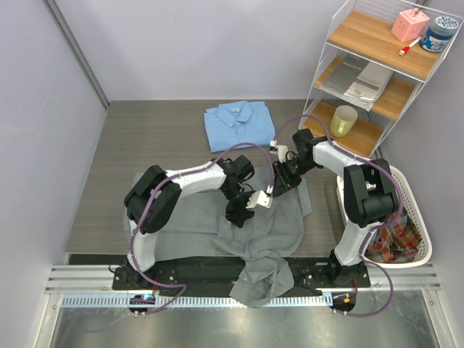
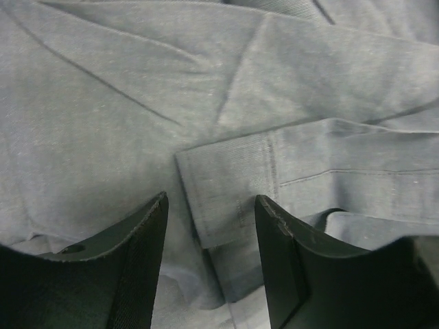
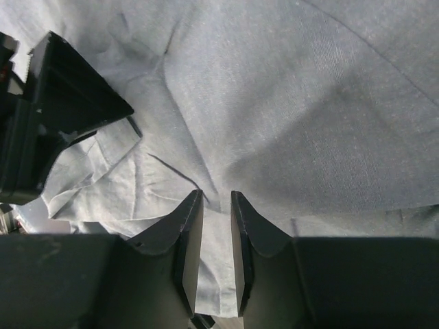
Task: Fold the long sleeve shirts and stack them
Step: Fold the shirt
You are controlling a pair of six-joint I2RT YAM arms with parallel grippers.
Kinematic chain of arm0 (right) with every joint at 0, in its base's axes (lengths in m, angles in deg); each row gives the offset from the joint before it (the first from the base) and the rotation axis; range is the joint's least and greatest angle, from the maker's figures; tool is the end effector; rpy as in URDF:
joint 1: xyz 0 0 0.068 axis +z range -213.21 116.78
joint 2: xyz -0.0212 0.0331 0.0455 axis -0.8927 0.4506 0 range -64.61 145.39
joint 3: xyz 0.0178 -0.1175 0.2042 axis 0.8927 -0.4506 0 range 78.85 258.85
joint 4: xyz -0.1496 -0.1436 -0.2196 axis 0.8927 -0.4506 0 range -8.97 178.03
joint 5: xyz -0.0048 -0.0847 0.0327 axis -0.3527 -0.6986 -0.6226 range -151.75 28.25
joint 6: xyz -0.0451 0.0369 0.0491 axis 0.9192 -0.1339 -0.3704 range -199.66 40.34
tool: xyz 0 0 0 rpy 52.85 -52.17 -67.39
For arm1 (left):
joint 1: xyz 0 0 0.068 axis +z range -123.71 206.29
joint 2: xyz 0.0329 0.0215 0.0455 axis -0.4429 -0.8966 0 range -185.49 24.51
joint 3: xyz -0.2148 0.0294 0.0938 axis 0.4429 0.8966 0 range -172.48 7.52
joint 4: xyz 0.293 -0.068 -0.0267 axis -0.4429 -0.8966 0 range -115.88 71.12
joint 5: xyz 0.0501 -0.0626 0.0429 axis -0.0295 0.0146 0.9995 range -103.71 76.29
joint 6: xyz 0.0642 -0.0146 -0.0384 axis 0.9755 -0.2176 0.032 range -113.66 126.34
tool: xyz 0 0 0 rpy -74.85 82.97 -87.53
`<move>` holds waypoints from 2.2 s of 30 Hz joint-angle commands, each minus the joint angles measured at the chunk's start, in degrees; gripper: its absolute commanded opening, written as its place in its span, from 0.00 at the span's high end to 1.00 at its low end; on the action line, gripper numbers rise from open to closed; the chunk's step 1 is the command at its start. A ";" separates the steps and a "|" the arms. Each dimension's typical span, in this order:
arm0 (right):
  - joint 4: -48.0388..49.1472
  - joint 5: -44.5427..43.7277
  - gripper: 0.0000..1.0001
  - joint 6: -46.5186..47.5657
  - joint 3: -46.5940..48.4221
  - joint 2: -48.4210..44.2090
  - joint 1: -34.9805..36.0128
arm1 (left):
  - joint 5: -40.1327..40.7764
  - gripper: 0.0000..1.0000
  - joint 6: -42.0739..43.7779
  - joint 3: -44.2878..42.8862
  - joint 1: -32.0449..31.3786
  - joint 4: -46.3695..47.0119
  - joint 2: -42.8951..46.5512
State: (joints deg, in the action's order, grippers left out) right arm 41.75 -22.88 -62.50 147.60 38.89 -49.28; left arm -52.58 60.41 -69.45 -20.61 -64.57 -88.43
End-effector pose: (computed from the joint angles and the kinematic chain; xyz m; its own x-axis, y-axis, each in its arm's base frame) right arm 0.3425 0.1267 0.0957 -0.8326 -0.4434 -0.3319 -0.5529 0.6292 0.5463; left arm 0.2398 -0.3156 0.0781 0.1139 0.8009 -0.5879 0.9175 -0.3117 -0.2469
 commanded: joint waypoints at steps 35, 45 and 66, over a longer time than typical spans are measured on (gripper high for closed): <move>4.01 -6.36 0.71 0.85 -1.08 3.55 0.30 | 0.38 1.00 -7.03 3.42 -2.85 -2.20 17.39; -2.84 -4.95 0.56 7.08 4.11 1.35 0.30 | -1.12 1.00 -29.88 4.11 13.56 -6.52 29.80; -8.65 -7.85 0.44 12.27 9.12 4.69 0.30 | 11.97 1.00 -45.89 8.77 50.22 -9.50 27.79</move>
State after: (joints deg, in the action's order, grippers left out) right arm 34.93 -30.59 -51.57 154.16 42.83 -49.17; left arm -43.49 16.96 -60.25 23.87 -71.39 -59.34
